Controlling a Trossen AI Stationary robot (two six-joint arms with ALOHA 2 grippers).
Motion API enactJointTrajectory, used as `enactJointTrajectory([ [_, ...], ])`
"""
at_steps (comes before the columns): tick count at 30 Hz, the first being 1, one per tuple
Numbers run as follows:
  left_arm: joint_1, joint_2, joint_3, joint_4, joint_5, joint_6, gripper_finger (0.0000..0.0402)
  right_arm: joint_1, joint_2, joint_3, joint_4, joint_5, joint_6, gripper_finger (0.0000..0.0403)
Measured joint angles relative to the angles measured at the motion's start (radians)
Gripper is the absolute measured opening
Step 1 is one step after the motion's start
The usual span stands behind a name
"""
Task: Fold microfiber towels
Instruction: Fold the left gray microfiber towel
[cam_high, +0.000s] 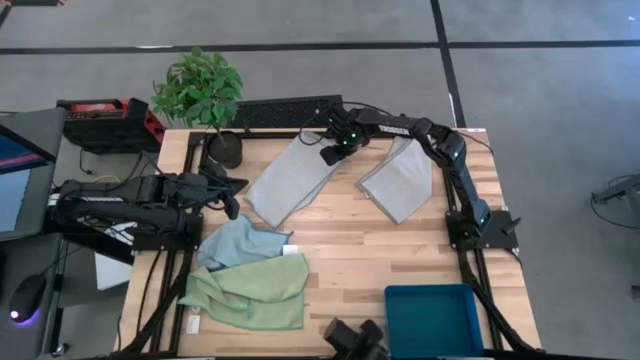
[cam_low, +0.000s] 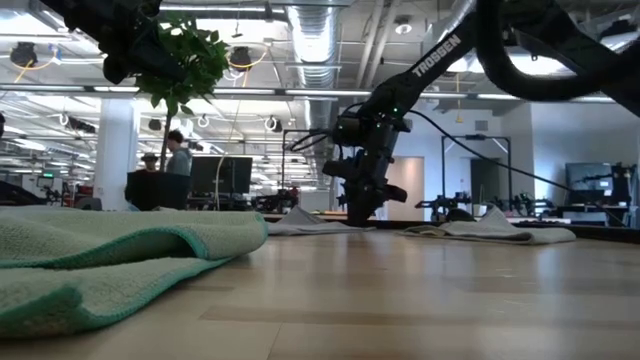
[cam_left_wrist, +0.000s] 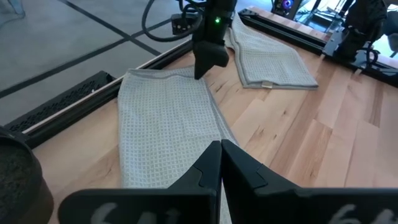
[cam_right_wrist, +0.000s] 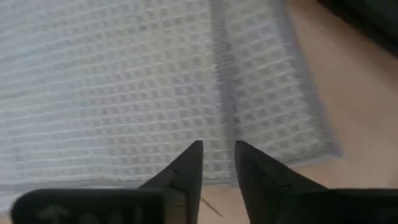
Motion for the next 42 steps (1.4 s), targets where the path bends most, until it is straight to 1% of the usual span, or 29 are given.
enactJointTrajectory([
  [2, 0.0, 0.0, 0.0, 0.001, 0.009, 0.0, 0.0, -0.002, 0.0, 0.0, -0.01, 0.02, 0.014, 0.0141],
  [6, 0.0, 0.0, 0.0, 0.007, 0.016, 0.0, 0.0, -0.005, 0.005, 0.002, -0.018, 0.028, 0.025, 0.016],
  [10, 0.0, 0.0, 0.0, 0.007, 0.016, -0.001, 0.0, -0.015, 0.013, 0.003, -0.024, -0.028, 0.049, 0.0164],
  [13, 0.0, 0.0, 0.0, 0.007, 0.016, -0.002, 0.0, -0.017, 0.014, 0.003, -0.024, -0.034, 0.05, 0.0158],
  [24, 0.0, 0.0, 0.0, 0.007, 0.015, 0.008, 0.0, 0.006, 0.014, 0.003, -0.037, -0.029, 0.027, 0.0097],
  [28, 0.0, 0.0, 0.0, 0.007, 0.015, 0.009, 0.0, 0.007, 0.014, 0.003, -0.039, -0.025, 0.025, 0.0092],
  [33, 0.0, 0.0, 0.0, 0.007, 0.015, 0.009, 0.0, 0.007, 0.014, 0.002, -0.037, -0.023, -0.025, 0.0091],
  [35, 0.0, 0.0, 0.0, 0.007, 0.015, 0.009, 0.0, 0.008, 0.014, -0.004, -0.027, -0.021, -0.026, 0.0084],
  [37, 0.0, 0.0, 0.0, 0.007, 0.015, 0.009, 0.0, 0.008, 0.014, -0.01, -0.017, -0.02, -0.027, 0.0067],
  [41, 0.0, 0.0, 0.0, 0.007, 0.015, 0.009, 0.0, 0.007, 0.013, -0.014, -0.007, -0.025, -0.035, 0.0014],
  [42, 0.0, 0.0, 0.0, 0.007, 0.015, 0.009, 0.0, 0.007, 0.012, -0.014, -0.007, -0.025, -0.045, 0.001],
])
